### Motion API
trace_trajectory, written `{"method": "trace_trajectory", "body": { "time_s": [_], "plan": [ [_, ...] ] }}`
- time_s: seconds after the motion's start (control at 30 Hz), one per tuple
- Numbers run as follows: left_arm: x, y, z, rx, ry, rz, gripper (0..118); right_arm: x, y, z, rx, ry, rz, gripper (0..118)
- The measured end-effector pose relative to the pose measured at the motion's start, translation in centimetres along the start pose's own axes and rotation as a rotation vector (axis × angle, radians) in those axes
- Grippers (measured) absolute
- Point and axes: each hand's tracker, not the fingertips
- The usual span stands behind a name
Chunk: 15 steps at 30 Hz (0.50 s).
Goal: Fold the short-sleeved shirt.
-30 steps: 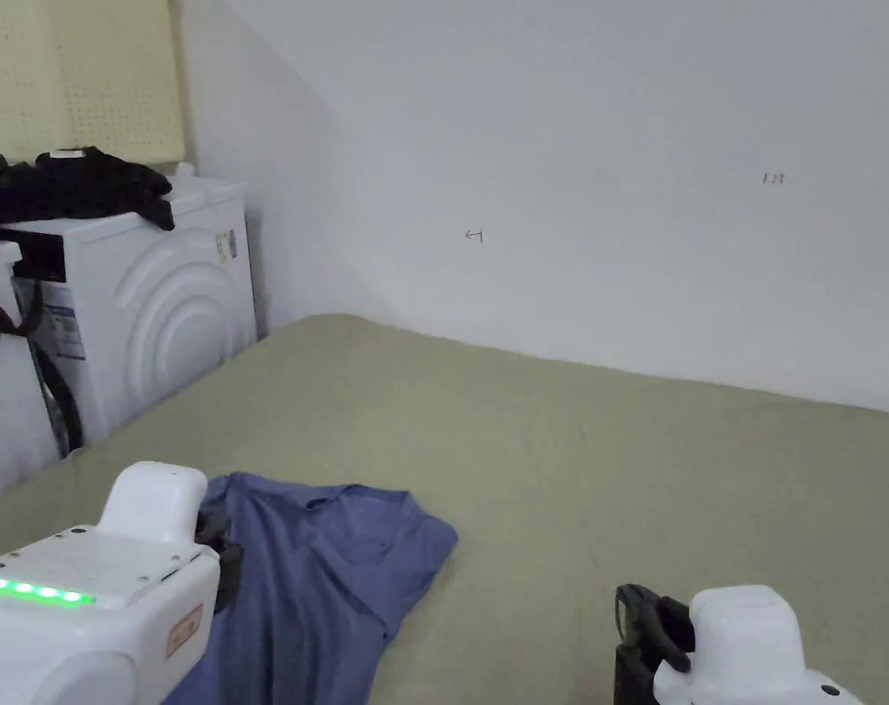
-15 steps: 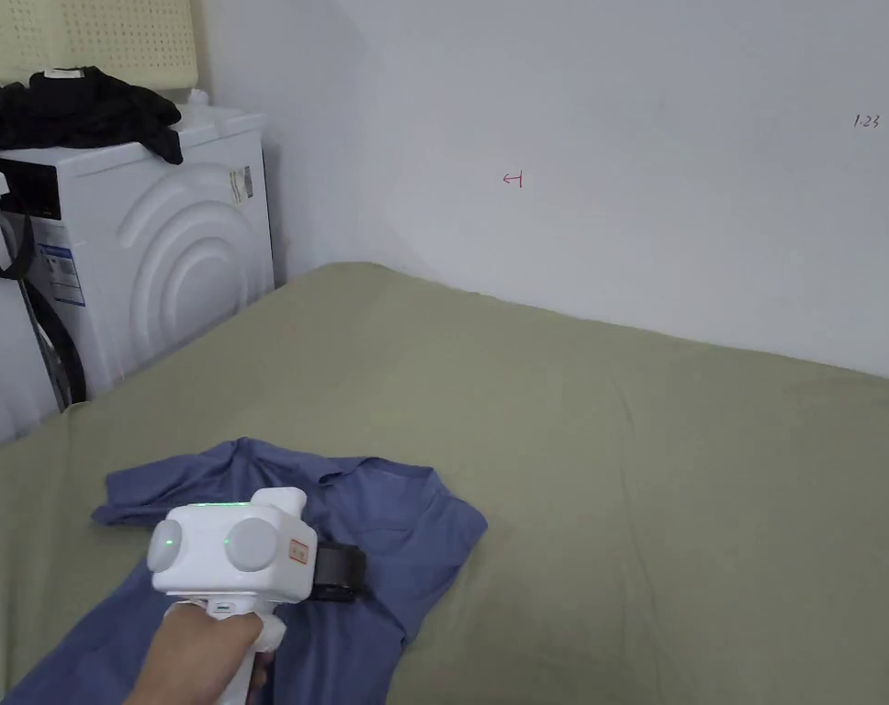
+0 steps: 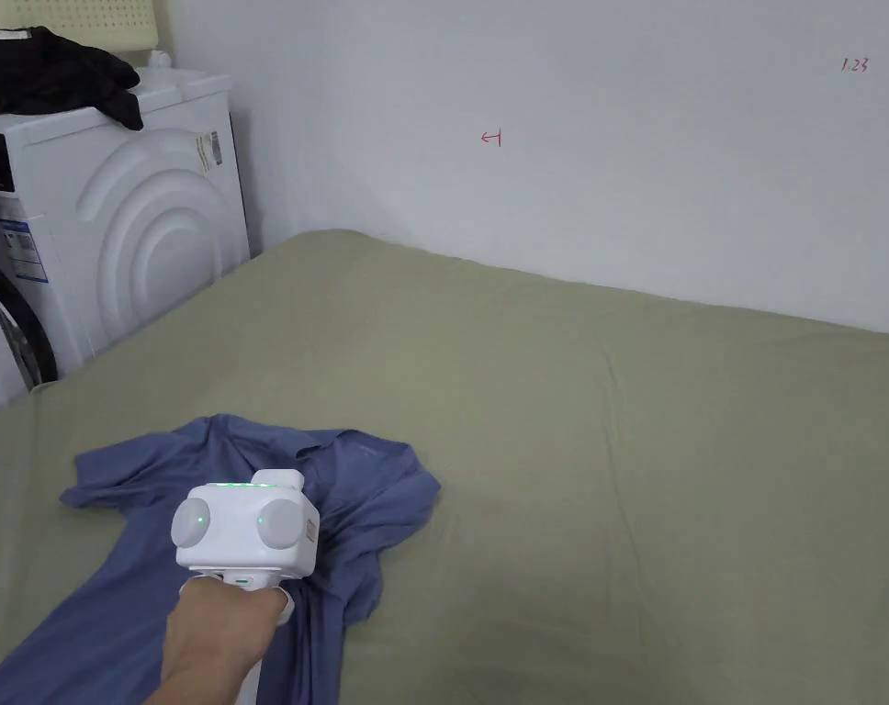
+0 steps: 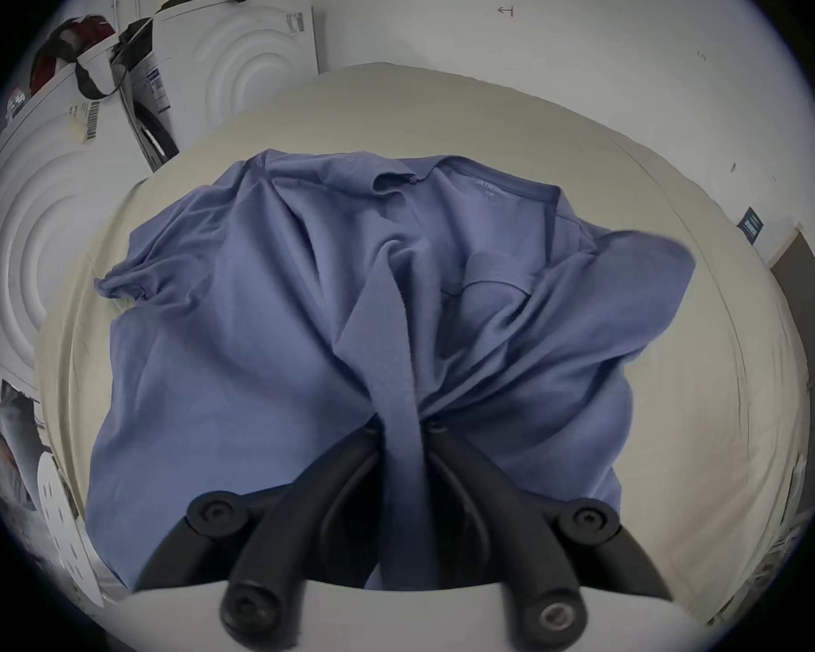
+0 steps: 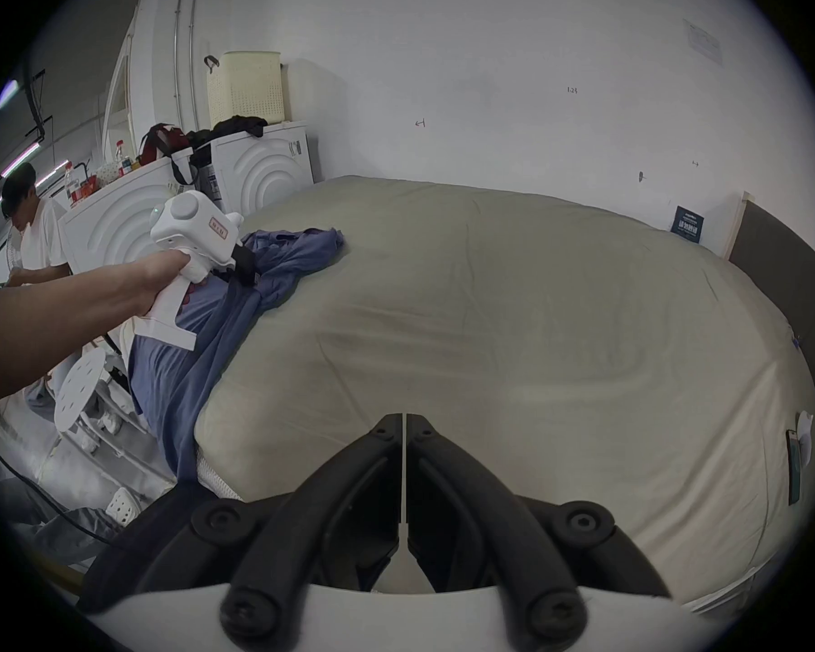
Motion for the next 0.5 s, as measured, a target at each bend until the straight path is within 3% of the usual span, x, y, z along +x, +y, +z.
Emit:
{"method": "trace_trajectory", "body": {
  "time_s": [0.3,0.5],
  "plan": [
    [4.9,0.2,6.2,0.162,-0.151,-0.045,5,2.2,0.3,3.5,0.052,-0.035,-0.021,4],
    [15.5,0.4,10.6,0.237,-0.311,-0.181,5,4.5,-0.2,6.3,0.081,-0.086,-0.061,4]
  ]
}}
